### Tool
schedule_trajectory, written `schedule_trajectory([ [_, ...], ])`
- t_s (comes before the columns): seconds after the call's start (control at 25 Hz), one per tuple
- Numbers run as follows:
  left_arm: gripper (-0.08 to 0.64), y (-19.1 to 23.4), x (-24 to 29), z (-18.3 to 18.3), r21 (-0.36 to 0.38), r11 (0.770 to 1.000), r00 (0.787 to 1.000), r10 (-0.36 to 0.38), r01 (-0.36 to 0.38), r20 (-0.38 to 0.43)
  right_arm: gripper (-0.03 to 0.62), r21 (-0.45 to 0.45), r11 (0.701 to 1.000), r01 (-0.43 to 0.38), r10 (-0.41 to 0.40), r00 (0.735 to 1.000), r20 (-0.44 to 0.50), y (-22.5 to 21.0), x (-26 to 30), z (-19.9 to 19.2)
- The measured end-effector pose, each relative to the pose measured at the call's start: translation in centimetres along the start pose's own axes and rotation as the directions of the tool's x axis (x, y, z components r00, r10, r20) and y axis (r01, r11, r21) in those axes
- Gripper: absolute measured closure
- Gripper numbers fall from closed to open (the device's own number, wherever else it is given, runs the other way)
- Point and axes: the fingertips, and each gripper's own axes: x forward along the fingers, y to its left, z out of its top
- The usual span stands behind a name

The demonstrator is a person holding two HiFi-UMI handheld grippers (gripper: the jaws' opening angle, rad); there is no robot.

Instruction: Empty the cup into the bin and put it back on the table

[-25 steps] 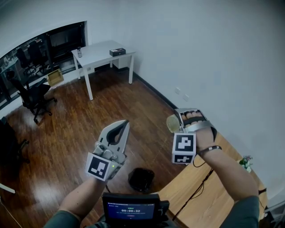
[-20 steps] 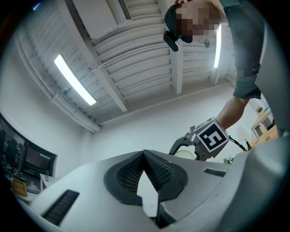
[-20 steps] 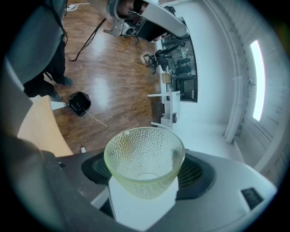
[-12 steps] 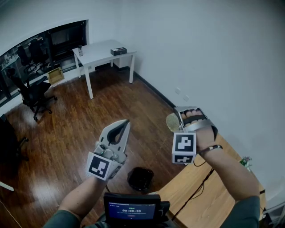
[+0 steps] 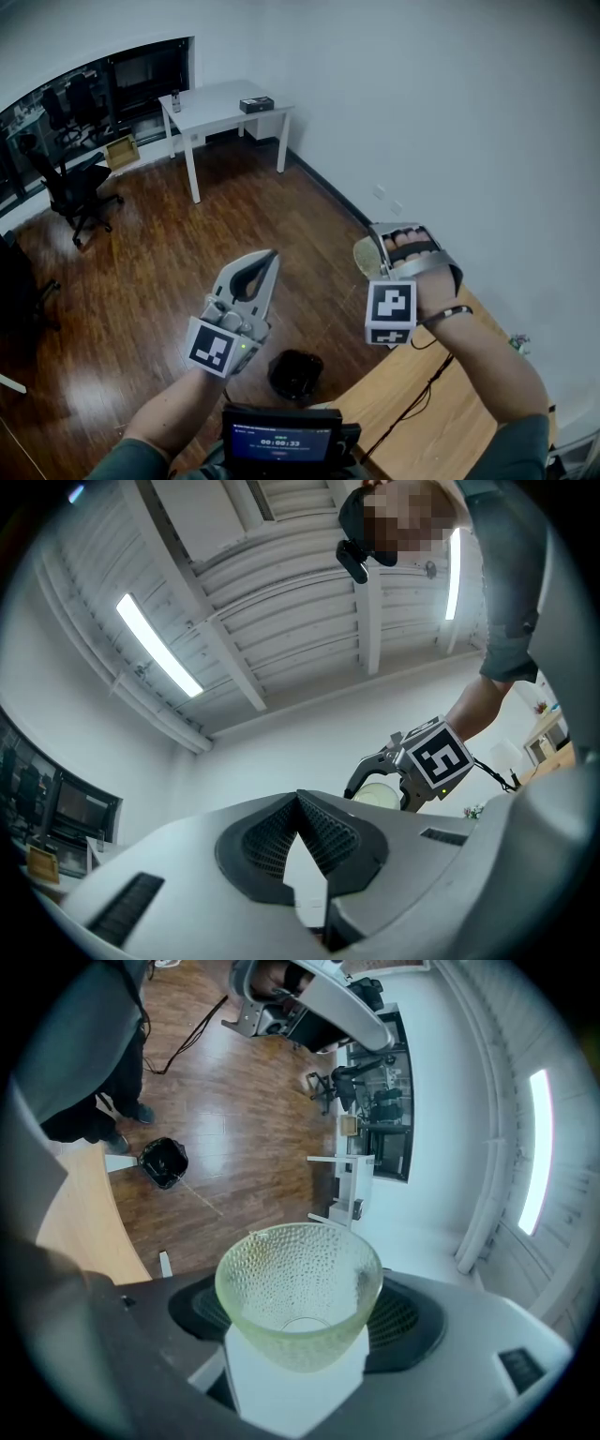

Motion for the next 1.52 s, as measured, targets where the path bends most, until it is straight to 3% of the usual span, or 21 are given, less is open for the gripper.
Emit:
schedule_trajectory([
  [0.16, 0.569, 0.0, -0.2, -0.3, -0.017, 1.0, 1.0, 0.0, 0.0, -0.009, 0.195, -0.034, 0.999, 0.014, -0.014, 1.0, -0.009, -0.2, 0.1, 0.1],
  [0.32, 0.569, 0.5, -0.1, 0.3, 0.029, 1.0, 0.999, 0.003, -0.004, 0.034, 0.195, -0.037, 0.999, 0.014, -0.014, 1.0, -0.009, -0.3, -0.2, 0.1],
  [0.8, 0.569, 0.6, -0.5, 0.1, -0.017, 1.0, 1.0, 0.005, -0.005, 0.01, 0.195, -0.1, 0.994, 0.048, -0.048, 0.999, -0.004, -1.1, -0.6, 0.8],
  [1.12, 0.569, 1.1, -0.8, 0.0, -0.011, 1.0, 1.0, 0.015, -0.015, 0.006, 0.195, -0.235, 0.969, 0.075, -0.087, 0.995, -0.041, -1.4, -0.4, 0.5],
  [1.52, 0.569, 1.6, -0.8, 0.1, 0.011, 1.0, 1.0, 0.02, -0.02, 0.019, 0.196, -0.302, 0.943, 0.139, -0.15, 0.989, -0.014, -2.3, -0.8, 1.6],
])
